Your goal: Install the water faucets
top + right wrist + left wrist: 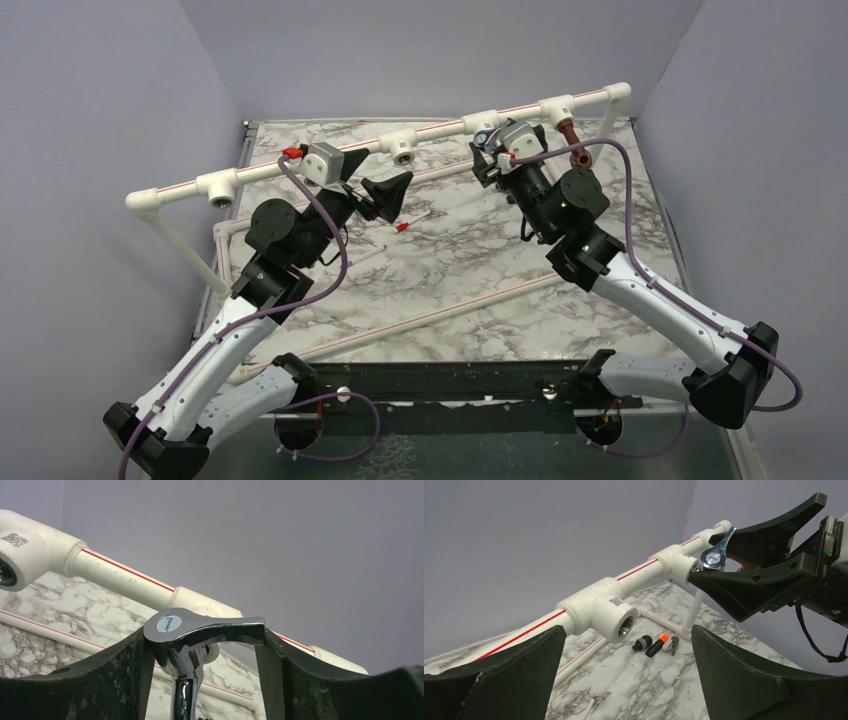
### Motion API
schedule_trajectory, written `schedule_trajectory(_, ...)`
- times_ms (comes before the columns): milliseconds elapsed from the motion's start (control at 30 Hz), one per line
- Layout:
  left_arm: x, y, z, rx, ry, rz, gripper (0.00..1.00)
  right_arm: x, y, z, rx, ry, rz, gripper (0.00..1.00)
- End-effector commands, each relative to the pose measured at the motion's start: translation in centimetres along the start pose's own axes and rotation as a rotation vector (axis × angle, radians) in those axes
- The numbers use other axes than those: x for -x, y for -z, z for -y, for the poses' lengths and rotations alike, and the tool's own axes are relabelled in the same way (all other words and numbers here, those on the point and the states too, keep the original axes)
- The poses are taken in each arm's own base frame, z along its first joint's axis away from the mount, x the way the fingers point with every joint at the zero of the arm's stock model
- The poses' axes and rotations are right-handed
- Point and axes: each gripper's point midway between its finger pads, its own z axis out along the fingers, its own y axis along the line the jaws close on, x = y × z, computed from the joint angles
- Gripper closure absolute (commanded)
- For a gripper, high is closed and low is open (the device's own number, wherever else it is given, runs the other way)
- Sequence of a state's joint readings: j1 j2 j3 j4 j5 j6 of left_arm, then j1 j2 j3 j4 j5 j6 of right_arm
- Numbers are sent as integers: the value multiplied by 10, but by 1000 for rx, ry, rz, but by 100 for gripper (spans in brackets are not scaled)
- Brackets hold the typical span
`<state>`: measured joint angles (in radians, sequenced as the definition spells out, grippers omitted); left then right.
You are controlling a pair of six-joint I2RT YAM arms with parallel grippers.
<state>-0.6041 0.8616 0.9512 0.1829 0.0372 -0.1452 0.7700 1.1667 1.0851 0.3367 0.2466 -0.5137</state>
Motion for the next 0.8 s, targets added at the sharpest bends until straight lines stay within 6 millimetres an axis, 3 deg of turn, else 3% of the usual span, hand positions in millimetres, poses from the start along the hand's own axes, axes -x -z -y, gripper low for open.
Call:
schedule_trajectory(0, -3, 1, -1, 5, -8, -2, 3, -15, -8, -27, 75, -39, -20, 72)
schedule_trajectory(100, -2, 1, -1, 3, -8, 0, 3, -19, -9, -29, 73, -60, -25, 74)
schedule_trajectory(200, -1, 2, -1, 4, -9, 2, 3, -24, -6, -31, 69, -75, -33, 54)
schedule_trajectory(433, 0, 2, 0, 3, -8, 5, 3, -15, 13, -23, 32, -166, 49, 30)
schedule_trajectory(767, 1, 3, 1, -1, -6, 6, 3, -3, 12, -15, 2, -182, 89, 30)
